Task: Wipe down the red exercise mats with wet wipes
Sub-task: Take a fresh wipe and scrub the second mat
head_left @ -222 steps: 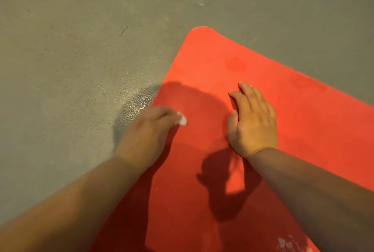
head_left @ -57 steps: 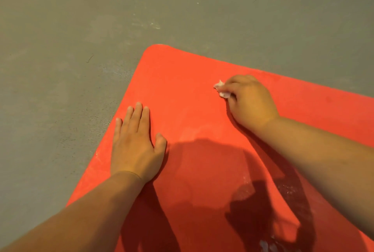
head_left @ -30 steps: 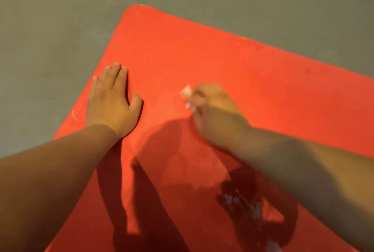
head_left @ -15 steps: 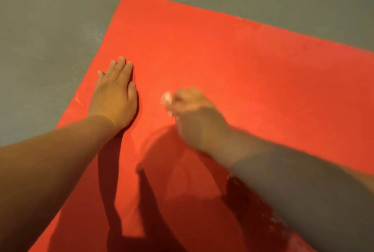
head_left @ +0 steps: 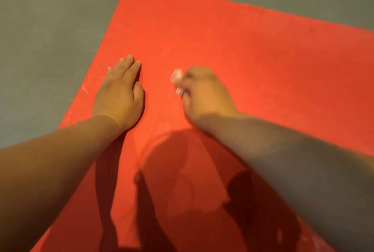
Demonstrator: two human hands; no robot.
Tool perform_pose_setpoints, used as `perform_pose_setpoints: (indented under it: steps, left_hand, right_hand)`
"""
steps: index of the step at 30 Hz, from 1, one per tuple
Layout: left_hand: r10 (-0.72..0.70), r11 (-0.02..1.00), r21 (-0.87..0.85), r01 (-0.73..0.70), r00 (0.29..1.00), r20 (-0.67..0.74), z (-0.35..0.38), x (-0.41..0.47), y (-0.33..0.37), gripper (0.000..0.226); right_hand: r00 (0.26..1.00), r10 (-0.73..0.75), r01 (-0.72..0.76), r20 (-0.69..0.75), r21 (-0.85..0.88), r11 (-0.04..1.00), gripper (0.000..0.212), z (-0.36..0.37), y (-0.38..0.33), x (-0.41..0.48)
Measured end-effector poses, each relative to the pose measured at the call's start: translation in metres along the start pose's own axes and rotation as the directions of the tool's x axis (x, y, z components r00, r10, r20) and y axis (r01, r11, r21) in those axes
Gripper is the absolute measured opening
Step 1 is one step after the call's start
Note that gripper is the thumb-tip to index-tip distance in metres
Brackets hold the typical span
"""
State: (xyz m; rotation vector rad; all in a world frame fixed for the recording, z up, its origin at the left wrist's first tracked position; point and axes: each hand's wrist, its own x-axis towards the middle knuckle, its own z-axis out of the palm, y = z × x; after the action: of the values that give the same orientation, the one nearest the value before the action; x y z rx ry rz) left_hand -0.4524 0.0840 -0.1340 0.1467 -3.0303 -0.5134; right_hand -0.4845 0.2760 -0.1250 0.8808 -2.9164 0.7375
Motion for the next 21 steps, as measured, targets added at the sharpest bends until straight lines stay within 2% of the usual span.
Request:
perform_pose_setpoints:
  steps: [3,4,6,8,10,11,13,15,18,19,20,21]
  left_hand:
    - [-0.001,1.0,0.0,0.001,1.0,-0.008,0.001,-0.002,-0.001,0.05]
    - [0.003,1.0,0.0,-0.003,1.0,-0.004,0.001,-0.002,-0.001,0.05]
    - [0.014,1.0,0.004,-0.014,1.0,0.002,0.0,-0.001,0.0,0.051]
    - [0.004,1.0,0.009,-0.004,1.0,0.003,0.0,-0.002,0.0,0.05]
    - [-0.004,1.0,0.015,0.004,1.0,0.0,0.0,-0.004,0.0,0.051]
    - [-0.003,1.0,0.019,0.003,1.0,0.0,0.001,-0.005,0.0,0.051]
    - [0.001,0.999,0.032,-0.001,1.0,0.005,0.001,-0.006,0.0,0.051]
    - [-0.006,0.999,0.042,0.006,1.0,0.007,0.0,-0.007,0.0,0.051]
    - [-0.026,0.998,0.057,0.024,0.999,0.021,0.0,-0.009,0.004,0.052]
    - [-0.035,0.997,0.064,0.034,0.999,0.018,0.0,-0.009,0.006,0.052]
    - [-0.047,0.996,0.07,0.046,0.999,0.014,0.0,-0.01,0.008,0.052]
    - [-0.059,0.995,0.079,0.058,0.998,0.013,0.0,-0.011,0.01,0.052]
  right_hand:
    - [0.947,-0.276,0.253,0.163,0.151,0.956,0.033,-0.007,-0.022,-0.053]
    - [0.93,-0.315,0.287,0.191,0.162,0.944,0.032,-0.014,-0.011,-0.052]
    - [0.967,-0.184,0.179,0.178,0.043,0.983,0.031,-0.026,0.019,-0.033]
    - [0.997,0.08,-0.079,0.0,-0.109,0.991,0.031,-0.041,0.059,-0.011]
    - [0.937,0.319,-0.338,-0.142,-0.13,0.932,0.033,-0.052,0.085,-0.008]
    - [0.93,0.336,-0.357,-0.151,-0.146,0.923,0.034,-0.053,0.085,-0.014]
    - [0.966,0.24,-0.253,-0.097,-0.156,0.955,0.035,-0.046,0.067,-0.037]
    - [0.997,0.068,-0.069,-0.028,-0.071,0.995,0.035,-0.033,0.035,-0.07]
    - [0.966,-0.179,0.169,0.189,0.064,0.983,0.031,-0.027,-0.002,-0.113]
    - [0.946,-0.224,0.214,0.234,0.068,0.975,0.031,-0.031,0.001,-0.115]
    - [0.95,-0.208,0.204,0.233,0.042,0.978,0.035,-0.035,0.009,-0.108]
    - [0.974,-0.128,0.131,0.187,-0.003,0.991,0.038,-0.039,0.021,-0.099]
